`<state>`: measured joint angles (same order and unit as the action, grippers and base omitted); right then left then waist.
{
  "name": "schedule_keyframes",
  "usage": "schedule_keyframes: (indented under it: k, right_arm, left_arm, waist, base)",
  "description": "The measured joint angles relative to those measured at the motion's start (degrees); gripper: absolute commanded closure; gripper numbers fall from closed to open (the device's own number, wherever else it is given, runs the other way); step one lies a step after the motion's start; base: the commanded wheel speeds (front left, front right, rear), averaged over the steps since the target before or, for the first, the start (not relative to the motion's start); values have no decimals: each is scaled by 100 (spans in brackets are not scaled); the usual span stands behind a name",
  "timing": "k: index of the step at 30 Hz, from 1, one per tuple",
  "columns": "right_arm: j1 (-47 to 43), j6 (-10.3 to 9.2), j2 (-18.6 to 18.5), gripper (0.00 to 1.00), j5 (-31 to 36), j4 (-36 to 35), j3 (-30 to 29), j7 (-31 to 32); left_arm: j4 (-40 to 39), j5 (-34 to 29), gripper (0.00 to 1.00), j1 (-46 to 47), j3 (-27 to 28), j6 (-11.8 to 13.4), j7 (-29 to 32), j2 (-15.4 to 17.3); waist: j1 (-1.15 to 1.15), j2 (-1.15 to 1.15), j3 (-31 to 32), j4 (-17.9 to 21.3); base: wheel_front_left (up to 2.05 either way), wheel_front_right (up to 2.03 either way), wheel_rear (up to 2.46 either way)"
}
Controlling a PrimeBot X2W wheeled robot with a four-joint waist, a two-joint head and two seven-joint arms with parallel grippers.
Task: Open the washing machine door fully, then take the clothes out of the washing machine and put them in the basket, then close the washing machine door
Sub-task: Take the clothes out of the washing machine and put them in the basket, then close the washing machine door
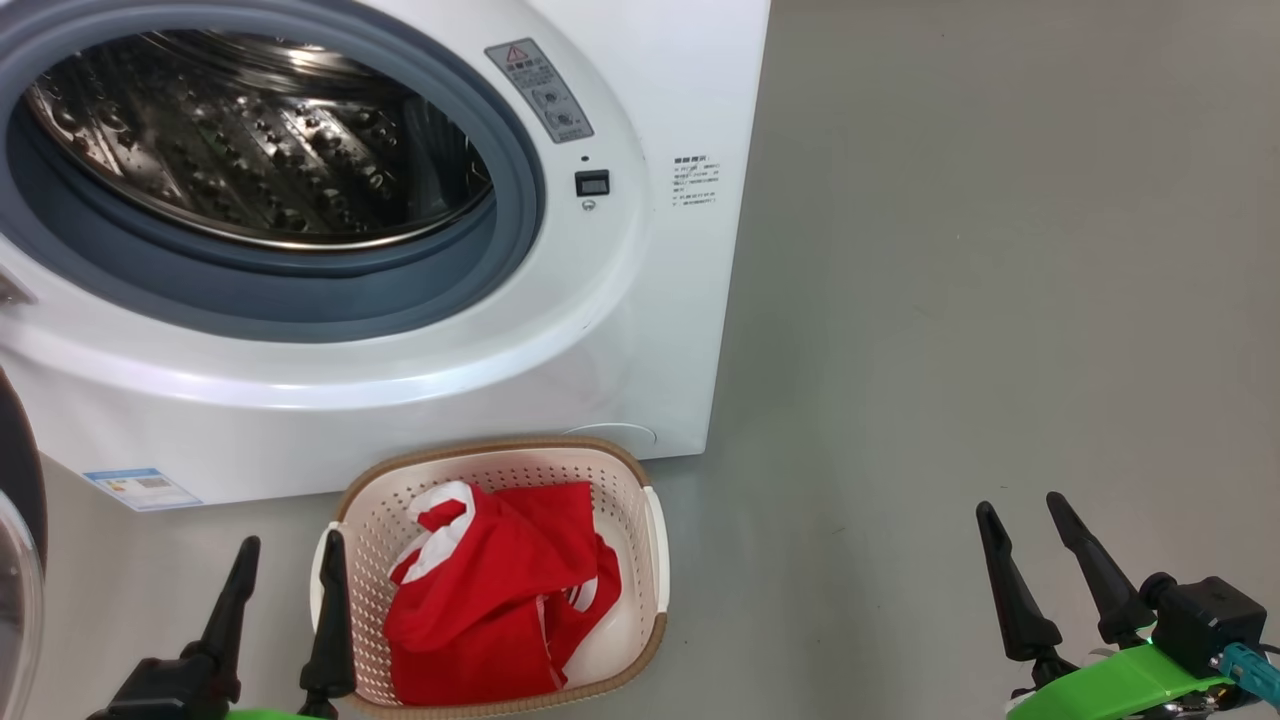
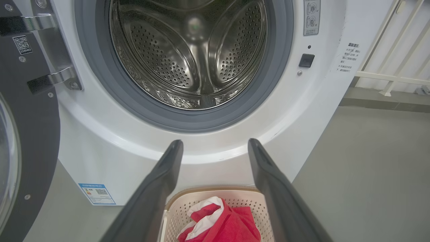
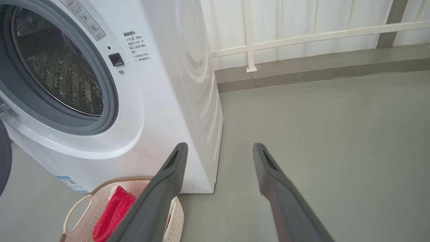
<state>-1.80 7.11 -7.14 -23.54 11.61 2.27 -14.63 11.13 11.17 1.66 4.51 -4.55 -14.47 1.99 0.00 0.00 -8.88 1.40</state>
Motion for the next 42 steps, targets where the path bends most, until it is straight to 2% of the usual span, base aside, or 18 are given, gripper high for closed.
schedule_keyframes:
  k: [12, 32, 42]
  right_arm:
    - [-41, 0, 8, 0, 0, 7, 1, 0]
    - [-41, 0, 49, 0, 0, 5, 0, 0]
    - [-40, 0, 49, 0, 0, 10, 1, 0]
  left_arm:
    - [-14, -11, 0, 1, 24, 8, 0, 1]
    - [-16, -11, 0, 1, 109, 5, 0, 2]
    - [-7, -11, 0, 2, 134, -8, 0, 2]
  waist:
    - [0, 0, 68, 20]
    - [0, 0, -2, -26]
    - [0, 0, 20, -43]
  base:
    - [-11, 11, 0]
    - [-101, 101, 0]
    - [-21, 21, 0]
